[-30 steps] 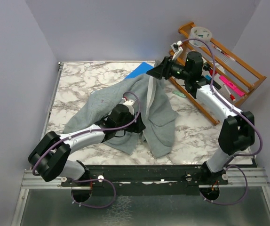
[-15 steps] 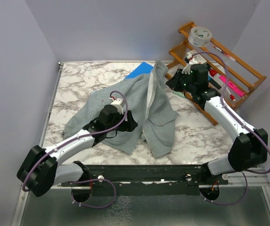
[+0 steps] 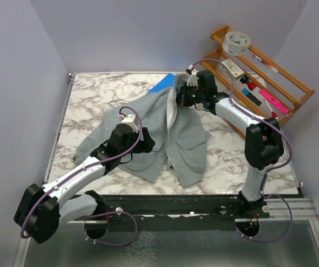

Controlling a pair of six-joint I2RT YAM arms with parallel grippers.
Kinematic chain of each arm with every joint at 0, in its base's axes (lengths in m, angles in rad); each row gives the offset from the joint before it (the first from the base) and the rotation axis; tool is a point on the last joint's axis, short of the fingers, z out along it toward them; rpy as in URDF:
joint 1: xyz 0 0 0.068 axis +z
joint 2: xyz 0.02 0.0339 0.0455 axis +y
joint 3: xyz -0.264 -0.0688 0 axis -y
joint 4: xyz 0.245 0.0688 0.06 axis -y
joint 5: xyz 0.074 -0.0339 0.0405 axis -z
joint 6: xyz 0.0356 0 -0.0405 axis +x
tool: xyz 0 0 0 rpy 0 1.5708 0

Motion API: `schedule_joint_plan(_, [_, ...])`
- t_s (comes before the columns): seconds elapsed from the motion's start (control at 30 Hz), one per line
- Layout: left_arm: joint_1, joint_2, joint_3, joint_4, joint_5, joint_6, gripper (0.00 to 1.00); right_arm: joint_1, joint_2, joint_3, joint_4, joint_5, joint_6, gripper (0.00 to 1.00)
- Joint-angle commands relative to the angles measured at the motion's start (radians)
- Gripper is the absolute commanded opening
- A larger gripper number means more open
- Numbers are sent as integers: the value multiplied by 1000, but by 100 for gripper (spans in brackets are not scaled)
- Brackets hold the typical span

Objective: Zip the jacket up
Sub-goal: Flatten out the jacket at the center of the board.

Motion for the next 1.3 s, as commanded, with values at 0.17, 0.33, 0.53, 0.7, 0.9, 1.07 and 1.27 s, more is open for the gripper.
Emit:
schedule_joint_plan(0.17, [35,-20,-21,-63,-103,-17,79,67,-52,-68,209,-338,70,7])
schedule_joint_plan(0.33, [48,6,0,-63,-138,-13,79,67,-186,-187,-12,14,-54,22])
schedule_joint_plan(0.53, [49,76,68,-71,-169,37,83,67,-406,-387,-106,154,-97,53])
schedule_joint_plan(0.7, [49,165,110,-55,-166,69,96,67,-512,-521,-134,177,-82,82])
schedule_joint_plan(0.9, [49,315,185,-14,-176,83,99,67,-419,-558,-2,97,-3,86])
schedule_joint_plan(1.07, [50,433,293,13,-222,107,99,67,-257,-468,131,125,60,83])
schedule_joint_plan(1.27, [66,568,387,14,-242,100,95,62,-120,-364,199,249,109,61])
